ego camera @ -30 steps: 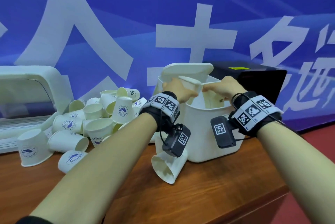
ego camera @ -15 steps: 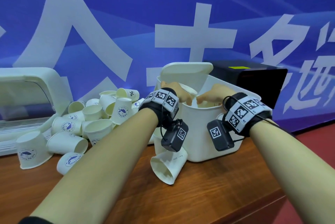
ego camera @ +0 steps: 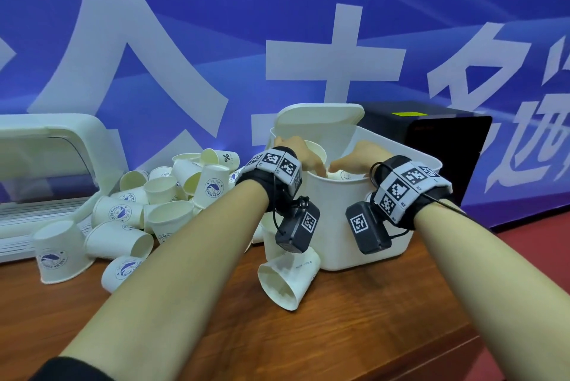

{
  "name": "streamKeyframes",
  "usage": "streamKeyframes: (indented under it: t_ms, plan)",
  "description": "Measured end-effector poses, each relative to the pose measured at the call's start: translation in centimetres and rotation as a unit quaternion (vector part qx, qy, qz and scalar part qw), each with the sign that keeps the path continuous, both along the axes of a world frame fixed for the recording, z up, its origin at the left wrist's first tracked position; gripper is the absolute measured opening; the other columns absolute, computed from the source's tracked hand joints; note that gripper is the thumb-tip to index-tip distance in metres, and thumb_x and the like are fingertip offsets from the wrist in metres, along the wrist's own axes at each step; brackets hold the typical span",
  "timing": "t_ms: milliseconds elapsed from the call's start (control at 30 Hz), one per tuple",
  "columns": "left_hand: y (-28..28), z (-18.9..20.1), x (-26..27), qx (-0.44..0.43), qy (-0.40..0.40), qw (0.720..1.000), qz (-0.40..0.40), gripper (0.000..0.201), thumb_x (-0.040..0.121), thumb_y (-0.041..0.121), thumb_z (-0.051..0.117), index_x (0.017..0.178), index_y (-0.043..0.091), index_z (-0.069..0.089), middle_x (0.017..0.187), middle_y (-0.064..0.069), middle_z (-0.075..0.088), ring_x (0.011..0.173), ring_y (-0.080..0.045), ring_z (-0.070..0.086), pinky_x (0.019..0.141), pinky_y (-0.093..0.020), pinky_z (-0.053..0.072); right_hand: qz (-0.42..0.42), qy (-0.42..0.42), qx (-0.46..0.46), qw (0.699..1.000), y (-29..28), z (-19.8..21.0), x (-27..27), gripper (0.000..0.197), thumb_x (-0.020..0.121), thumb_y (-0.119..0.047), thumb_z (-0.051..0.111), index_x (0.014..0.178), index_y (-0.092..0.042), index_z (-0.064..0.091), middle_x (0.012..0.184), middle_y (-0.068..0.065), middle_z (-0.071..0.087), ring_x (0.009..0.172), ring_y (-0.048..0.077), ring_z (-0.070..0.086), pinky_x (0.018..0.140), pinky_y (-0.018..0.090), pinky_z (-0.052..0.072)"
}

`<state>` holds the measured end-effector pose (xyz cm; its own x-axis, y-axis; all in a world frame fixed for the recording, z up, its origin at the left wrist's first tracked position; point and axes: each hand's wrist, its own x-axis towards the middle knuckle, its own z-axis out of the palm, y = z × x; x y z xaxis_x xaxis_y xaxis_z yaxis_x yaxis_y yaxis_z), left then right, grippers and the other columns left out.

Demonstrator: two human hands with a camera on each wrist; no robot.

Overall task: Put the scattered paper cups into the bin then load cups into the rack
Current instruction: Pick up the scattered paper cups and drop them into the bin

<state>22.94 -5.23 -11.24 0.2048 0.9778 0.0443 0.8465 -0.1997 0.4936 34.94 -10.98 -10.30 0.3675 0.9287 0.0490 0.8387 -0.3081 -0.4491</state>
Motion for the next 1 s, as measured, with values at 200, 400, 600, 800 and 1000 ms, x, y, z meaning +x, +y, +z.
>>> streamKeyframes:
  t_ms: [200,400,600,800,1000]
  plan:
    - [-0.1,-0.7,-0.8,0.042,-0.177,0.982,-0.049,0.101,0.069,0.049,0.078,0.148,0.018,0.025,0.150,-0.001,0.037,0.134,-0.023,0.040,0.104,-0.037,0.040,-0.025,0.021,0.162,0.986,-0.8,0.1,0.2,0.030,0.085,-0.026,0.064,0.110,-0.010,0.060,0.107,0.011,0.061,0.107,0.028,0.058,0.075,0.027,0.037]
    - [-0.3,-0.4,-2.3,0.097,-0.244,0.963,-0.053,0.050,0.091,0.043,0.058,0.133,0.018,0.049,0.141,0.000,0.049,0.127,-0.018,0.047,0.096,-0.027,0.038,-0.008,0.032,0.220,0.975,-0.7,0.7,-0.4,0.043,0.083,-0.032,0.065,0.120,-0.010,0.061,0.123,0.008,0.063,0.116,0.025,0.057,0.088,0.027,0.041]
    - [-0.2,0.5,-5.1,0.098,-0.351,0.931,-0.026,0.032,0.094,0.032,0.055,0.118,0.012,0.060,0.125,-0.002,0.060,0.115,-0.017,0.055,0.094,-0.028,0.042,0.065,0.083,0.239,0.965,-1.3,2.1,-3.6,0.034,0.087,-0.017,0.056,0.113,0.004,0.065,0.119,0.019,0.064,0.111,0.034,0.058,0.096,0.038,0.047]
    - [-0.5,0.1,-9.3,0.065,-0.412,0.909,0.019,0.023,0.093,0.032,0.054,0.102,0.012,0.063,0.102,-0.003,0.062,0.101,-0.022,0.060,0.092,-0.037,0.047,0.155,0.220,0.231,0.935,-0.8,1.3,-8.7,0.032,0.084,-0.017,0.057,0.102,0.008,0.065,0.086,0.022,0.062,0.073,0.019,0.051,0.077,0.040,0.052]
    - [-1.3,-1.7,-13.9,0.029,-0.446,0.892,0.071,0.019,0.094,0.025,0.054,0.102,0.010,0.062,0.097,-0.004,0.063,0.084,-0.018,0.054,0.068,-0.024,0.042,0.191,0.279,0.158,0.927,0.0,-1.3,-13.5,0.019,0.083,-0.019,0.062,0.084,0.000,0.066,0.085,0.019,0.058,0.074,0.017,0.050,0.080,0.039,0.053]
